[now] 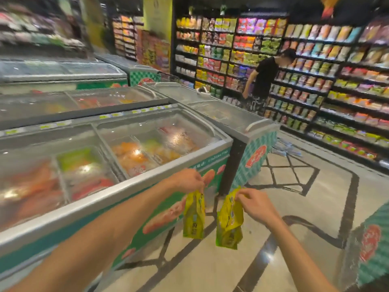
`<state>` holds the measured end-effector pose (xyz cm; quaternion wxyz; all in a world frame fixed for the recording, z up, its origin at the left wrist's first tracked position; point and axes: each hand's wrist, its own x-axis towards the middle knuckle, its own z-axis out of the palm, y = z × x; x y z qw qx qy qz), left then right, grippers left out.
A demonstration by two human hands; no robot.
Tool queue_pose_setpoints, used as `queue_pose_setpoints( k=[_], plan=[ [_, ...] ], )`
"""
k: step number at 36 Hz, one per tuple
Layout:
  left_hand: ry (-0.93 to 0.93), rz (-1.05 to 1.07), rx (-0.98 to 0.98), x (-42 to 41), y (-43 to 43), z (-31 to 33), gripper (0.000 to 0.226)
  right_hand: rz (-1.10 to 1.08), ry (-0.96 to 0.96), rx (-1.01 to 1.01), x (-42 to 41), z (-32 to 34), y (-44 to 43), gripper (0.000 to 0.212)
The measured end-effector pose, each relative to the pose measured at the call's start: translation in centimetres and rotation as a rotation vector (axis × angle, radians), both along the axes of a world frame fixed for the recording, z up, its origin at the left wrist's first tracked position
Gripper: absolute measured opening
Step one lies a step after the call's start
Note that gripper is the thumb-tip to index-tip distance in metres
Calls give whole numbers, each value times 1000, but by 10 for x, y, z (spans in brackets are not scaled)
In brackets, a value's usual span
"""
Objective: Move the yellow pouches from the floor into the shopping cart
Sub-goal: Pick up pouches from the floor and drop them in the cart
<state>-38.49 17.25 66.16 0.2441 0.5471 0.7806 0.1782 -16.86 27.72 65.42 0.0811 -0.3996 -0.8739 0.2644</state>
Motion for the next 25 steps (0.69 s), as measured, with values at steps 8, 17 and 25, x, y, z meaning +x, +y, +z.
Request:
queue_pose_setpoints(
  k=[8, 17, 25],
  plan=[
    [16, 340, 54, -14, -101, 5, 27, 315, -29, -7, -61, 5, -46, 26],
    [25, 636, 71, -24, -244, 1, 30, 640, -6, -36, -136, 2, -145, 25],
    [-26, 943, 98, -37, -389, -4, 23, 927, -18, 29, -213, -2, -267, 23]
  ],
)
